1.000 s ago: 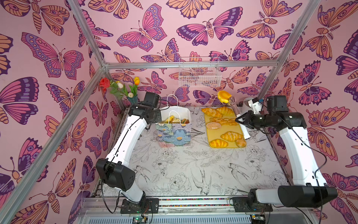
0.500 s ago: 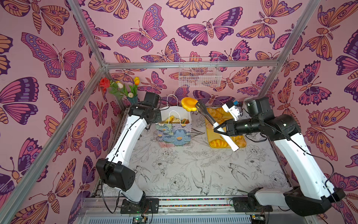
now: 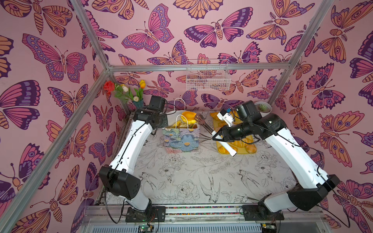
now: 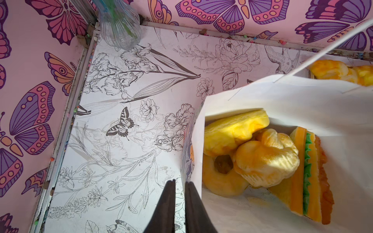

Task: Pack bread into a paper bag
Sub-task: Place the fake bread in the paper bag.

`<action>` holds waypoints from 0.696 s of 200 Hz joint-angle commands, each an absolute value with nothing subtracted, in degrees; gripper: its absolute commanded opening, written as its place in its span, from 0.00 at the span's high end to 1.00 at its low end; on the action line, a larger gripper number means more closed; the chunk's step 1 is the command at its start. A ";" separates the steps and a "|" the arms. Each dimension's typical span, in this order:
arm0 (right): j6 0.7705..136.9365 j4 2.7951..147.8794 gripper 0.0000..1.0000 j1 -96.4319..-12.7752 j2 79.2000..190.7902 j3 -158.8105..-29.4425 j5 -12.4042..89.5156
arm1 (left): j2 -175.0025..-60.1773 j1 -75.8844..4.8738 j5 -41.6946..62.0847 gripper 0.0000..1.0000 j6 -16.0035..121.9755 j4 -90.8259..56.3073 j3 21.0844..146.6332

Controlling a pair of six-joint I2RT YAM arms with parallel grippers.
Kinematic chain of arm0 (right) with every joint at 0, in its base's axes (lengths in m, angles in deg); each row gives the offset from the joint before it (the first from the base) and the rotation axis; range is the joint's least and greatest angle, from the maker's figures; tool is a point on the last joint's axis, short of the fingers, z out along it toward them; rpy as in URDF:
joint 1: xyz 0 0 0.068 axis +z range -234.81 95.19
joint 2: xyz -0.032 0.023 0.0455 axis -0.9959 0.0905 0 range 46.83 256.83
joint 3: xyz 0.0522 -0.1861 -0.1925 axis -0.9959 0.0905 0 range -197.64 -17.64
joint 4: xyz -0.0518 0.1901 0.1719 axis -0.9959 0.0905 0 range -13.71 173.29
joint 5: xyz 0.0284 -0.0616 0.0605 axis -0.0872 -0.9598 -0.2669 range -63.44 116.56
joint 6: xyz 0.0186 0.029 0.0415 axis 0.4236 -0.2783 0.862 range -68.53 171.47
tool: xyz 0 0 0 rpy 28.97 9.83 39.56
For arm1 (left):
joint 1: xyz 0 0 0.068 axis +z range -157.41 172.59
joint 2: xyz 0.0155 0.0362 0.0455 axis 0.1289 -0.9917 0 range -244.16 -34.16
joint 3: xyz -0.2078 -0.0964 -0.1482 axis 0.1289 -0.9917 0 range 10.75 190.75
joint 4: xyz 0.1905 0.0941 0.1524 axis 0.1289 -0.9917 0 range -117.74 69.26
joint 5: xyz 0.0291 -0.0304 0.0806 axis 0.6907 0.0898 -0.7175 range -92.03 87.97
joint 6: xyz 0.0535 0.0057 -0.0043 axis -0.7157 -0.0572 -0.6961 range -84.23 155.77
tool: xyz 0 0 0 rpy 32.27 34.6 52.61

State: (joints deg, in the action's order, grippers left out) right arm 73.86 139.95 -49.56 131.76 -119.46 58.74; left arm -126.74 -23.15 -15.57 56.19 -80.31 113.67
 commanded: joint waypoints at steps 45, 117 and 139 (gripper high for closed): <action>72.47 138.71 0.61 -49.30 131.83 -119.42 56.20 | -124.98 -22.70 -16.69 0.84 56.25 -79.81 113.13; 72.27 139.72 0.73 -49.29 130.93 -119.54 53.23 | -124.85 -22.70 -16.62 0.84 56.39 -79.77 112.79; 71.61 141.07 0.76 -49.46 128.93 -120.88 47.14 | -124.90 -22.70 -16.62 0.84 56.18 -79.80 113.12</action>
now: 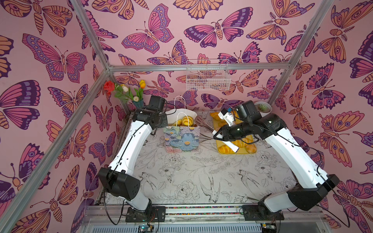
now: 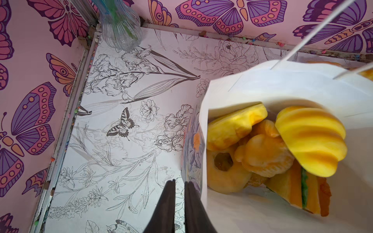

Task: Pack bread into a paper bag
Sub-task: Place the fake bread in the paper bag, then place the clamp on the plate.

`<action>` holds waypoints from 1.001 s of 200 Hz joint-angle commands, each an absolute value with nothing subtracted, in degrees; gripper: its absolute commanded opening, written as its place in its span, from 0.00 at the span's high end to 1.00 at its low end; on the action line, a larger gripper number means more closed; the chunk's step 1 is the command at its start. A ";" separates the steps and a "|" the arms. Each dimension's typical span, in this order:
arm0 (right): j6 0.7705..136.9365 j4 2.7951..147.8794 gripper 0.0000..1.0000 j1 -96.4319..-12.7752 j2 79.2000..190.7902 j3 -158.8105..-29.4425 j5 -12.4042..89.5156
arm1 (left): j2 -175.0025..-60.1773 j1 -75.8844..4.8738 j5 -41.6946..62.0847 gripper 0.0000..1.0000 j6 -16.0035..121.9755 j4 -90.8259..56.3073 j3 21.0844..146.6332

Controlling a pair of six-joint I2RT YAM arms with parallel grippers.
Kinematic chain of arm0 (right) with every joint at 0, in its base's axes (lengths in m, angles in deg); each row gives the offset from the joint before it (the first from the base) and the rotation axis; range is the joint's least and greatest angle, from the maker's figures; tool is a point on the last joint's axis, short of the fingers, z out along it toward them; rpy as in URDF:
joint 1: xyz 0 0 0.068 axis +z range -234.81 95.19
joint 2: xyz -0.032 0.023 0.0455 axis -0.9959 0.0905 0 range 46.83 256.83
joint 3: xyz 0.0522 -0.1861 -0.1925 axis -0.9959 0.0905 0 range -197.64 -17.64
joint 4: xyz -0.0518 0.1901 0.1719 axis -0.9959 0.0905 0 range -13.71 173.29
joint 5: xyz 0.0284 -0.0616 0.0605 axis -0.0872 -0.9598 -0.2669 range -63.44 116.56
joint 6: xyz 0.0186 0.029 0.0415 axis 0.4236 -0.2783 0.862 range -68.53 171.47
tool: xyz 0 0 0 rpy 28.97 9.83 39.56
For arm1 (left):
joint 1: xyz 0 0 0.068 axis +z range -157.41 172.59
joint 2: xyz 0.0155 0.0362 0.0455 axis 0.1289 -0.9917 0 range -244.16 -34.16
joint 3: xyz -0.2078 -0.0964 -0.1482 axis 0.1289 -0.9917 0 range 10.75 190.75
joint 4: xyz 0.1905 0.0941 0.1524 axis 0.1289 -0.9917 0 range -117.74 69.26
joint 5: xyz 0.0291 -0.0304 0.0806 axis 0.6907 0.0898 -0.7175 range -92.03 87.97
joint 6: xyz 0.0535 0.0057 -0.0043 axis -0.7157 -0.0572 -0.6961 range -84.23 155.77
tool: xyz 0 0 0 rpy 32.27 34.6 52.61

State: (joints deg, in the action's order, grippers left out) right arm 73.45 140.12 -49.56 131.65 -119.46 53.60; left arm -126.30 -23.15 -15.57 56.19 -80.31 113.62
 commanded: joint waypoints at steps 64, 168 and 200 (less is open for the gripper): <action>70.78 149.27 0.79 -49.56 121.99 -115.37 16.21 | -124.35 -22.70 -16.54 0.86 55.64 -79.31 113.25; 79.78 139.53 0.85 -49.65 124.70 -84.97 5.28 | -111.32 -22.97 -14.95 0.82 55.21 -66.74 99.87; 79.56 136.23 0.85 -49.65 128.55 -82.35 6.80 | -107.68 -23.40 -13.30 0.83 61.33 -63.75 90.93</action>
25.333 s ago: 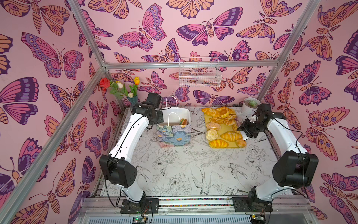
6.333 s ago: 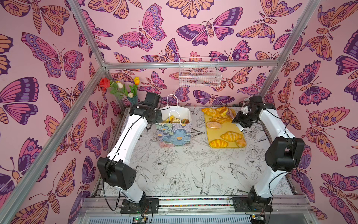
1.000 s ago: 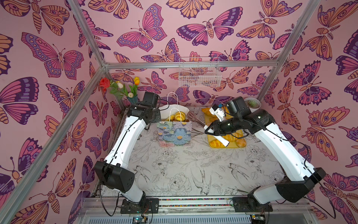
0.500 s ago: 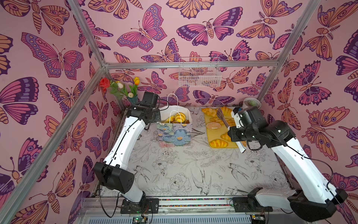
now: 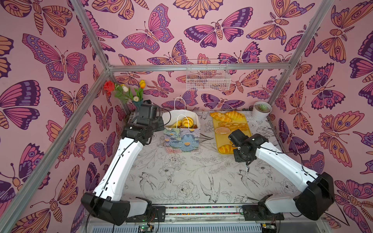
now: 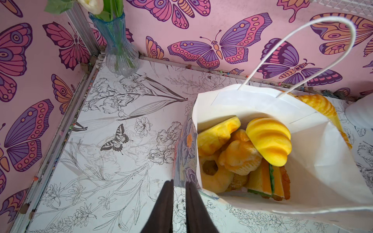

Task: Pack bread into a paper bag
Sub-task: Place the clamp on the plate.

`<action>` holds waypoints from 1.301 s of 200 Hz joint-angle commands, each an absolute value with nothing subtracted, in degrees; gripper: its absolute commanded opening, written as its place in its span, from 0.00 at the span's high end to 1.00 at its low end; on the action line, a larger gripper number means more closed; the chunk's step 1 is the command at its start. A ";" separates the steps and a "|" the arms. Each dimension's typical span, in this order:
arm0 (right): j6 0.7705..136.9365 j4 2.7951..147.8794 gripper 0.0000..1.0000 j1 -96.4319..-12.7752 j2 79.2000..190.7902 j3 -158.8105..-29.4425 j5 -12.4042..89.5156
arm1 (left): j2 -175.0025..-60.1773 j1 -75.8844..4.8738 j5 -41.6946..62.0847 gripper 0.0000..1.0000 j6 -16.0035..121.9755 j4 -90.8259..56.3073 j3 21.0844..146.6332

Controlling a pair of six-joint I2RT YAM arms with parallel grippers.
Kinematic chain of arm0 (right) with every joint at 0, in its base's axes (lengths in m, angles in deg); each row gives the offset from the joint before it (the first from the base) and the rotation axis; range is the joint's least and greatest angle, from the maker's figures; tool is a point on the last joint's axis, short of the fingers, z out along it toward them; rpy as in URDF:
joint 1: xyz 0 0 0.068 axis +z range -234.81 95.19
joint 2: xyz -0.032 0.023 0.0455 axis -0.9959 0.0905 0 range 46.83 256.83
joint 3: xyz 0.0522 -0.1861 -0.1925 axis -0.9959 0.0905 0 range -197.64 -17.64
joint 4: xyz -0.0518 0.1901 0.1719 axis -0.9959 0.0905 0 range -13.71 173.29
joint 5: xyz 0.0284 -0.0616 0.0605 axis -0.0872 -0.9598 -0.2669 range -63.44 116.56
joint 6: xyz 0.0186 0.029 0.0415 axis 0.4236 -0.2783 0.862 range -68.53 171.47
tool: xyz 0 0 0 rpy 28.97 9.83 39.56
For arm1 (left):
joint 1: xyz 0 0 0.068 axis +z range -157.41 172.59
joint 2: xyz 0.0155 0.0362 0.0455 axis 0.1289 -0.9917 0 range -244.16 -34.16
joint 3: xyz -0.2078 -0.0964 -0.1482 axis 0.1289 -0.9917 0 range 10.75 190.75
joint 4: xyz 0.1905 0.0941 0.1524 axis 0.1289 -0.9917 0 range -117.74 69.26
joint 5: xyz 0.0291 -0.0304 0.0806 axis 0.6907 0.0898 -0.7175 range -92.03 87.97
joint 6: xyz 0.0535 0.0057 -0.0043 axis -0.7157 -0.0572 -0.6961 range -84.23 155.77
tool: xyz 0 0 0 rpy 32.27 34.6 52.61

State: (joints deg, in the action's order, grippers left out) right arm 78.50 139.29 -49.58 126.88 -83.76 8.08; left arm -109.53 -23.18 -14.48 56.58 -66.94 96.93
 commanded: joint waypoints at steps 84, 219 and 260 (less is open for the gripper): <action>84.19 135.75 0.68 -49.65 135.06 -75.92 14.80 | -100.64 -24.80 -18.93 0.82 62.96 -54.01 72.65; 84.18 132.12 0.44 -49.47 144.20 -73.36 16.11 | -95.41 -24.81 -24.05 0.90 58.35 -51.28 69.76; 85.82 136.48 0.03 -47.93 131.57 -75.99 9.34 | -91.56 -24.81 -22.19 0.78 52.47 -43.32 65.66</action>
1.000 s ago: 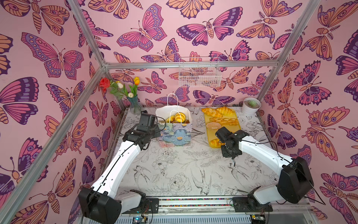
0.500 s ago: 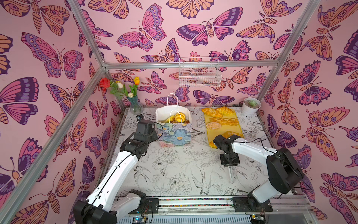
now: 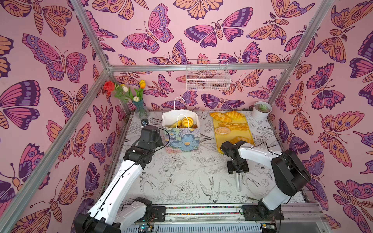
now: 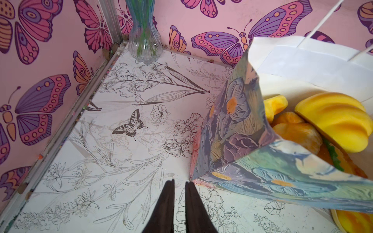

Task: Pack bread into a paper bag
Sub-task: Place the clamp on the plate, then reset both arms

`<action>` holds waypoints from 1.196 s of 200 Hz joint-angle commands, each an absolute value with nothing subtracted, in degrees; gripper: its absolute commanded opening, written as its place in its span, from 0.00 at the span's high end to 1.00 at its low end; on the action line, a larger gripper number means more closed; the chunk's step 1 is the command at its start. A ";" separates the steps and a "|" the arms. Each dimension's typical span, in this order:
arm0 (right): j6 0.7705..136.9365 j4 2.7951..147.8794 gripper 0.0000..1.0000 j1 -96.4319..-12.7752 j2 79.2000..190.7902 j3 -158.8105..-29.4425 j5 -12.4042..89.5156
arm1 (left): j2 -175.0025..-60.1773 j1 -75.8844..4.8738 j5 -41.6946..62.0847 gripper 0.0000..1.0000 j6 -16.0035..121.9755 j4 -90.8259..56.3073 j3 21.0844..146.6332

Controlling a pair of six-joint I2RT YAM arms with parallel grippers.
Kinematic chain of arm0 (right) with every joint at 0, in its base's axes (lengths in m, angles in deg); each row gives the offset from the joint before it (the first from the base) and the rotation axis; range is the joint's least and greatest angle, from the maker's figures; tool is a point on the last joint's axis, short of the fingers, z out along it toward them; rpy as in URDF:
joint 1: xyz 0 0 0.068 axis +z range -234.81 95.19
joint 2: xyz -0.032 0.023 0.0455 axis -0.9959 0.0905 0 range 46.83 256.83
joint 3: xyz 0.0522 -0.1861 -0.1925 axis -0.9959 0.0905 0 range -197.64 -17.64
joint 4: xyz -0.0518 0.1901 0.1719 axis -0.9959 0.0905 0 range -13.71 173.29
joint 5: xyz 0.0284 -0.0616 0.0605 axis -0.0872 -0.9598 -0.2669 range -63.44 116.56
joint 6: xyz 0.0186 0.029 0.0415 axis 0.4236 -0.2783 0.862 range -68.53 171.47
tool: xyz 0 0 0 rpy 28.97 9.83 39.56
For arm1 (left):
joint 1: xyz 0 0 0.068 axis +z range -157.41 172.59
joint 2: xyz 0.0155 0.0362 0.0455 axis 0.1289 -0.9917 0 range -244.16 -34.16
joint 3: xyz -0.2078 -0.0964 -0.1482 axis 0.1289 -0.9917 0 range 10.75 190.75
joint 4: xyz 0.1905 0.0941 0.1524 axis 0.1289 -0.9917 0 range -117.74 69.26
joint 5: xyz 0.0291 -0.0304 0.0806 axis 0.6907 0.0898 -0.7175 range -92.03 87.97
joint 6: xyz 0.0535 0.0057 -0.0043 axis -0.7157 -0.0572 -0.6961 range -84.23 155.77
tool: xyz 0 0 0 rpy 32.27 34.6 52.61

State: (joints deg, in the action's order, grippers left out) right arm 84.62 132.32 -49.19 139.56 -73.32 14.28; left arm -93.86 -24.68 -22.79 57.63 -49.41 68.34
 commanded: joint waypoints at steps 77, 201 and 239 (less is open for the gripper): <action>49.98 88.03 0.01 -43.83 105.09 -64.91 -6.93 | -89.31 -24.63 -25.88 0.00 44.33 -25.16 53.15; 51.13 36.36 0.01 -79.23 117.48 -34.93 14.58 | -109.36 -16.49 -22.01 0.00 35.03 14.25 37.99; 46.00 33.15 0.01 -81.76 127.61 -39.72 22.60 | -110.76 -15.20 -22.59 0.00 36.30 9.17 36.59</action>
State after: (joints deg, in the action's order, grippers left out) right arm 49.51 42.18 -80.42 122.69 -36.79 15.55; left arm -109.93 -15.48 -23.88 35.78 10.61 37.61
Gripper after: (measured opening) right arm 0.990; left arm 0.999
